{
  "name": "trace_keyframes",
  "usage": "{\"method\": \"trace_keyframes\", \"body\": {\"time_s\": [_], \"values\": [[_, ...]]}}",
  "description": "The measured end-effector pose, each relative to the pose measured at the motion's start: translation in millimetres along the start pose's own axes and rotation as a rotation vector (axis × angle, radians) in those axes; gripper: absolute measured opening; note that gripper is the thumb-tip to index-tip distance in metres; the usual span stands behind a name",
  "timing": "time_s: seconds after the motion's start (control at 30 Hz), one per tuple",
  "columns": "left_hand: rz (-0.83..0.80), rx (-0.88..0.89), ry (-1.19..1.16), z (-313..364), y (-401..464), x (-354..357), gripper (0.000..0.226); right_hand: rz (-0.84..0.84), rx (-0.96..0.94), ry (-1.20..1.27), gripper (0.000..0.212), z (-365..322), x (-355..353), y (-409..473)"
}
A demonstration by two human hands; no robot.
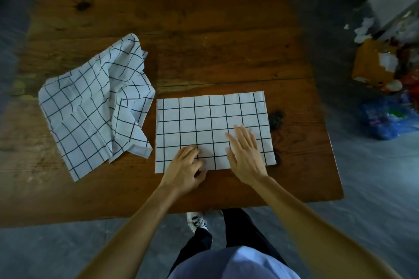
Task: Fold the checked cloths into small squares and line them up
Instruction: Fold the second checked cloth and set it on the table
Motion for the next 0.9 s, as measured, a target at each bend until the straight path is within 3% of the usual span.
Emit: {"method": "trace_keyframes", "body": {"time_s": [0.27, 0.4, 0.57, 0.77, 0.9], "values": [[0.165, 0.134, 0.028, 9, -4, -2, 0.008, -0.015, -0.020, 0.022, 0.051, -13, 15, -26], [0.131, 0.129, 0.016, 11, -2, -1, 0.011, -0.009, -0.026, 0.018, 0.046, -14, 19, -33], [0.135, 0.056, -0.054, 11, 4, -9, 0.013, 0.003, -0.025, -0.002, 0.058, -22, 21, -37], [0.163, 0.017, -0.141, 11, 4, -16, 0.013, 0.097, -0.008, -0.039, 0.040, -30, 21, -32], [0.113, 0.051, -0.005, 15, 3, -17, 0.028, 0.114, 0.011, -0.059, 0.034, -36, 16, -25]]}}
Point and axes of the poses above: each hand's wrist, its own y-axis towards the middle knuckle, its own x-axis out of the palm, z = x × y, the point moved 5 cm from there along y, towards the middle knuckle, and after that the axes turned 2 degrees about y, right-handed, at the moved point
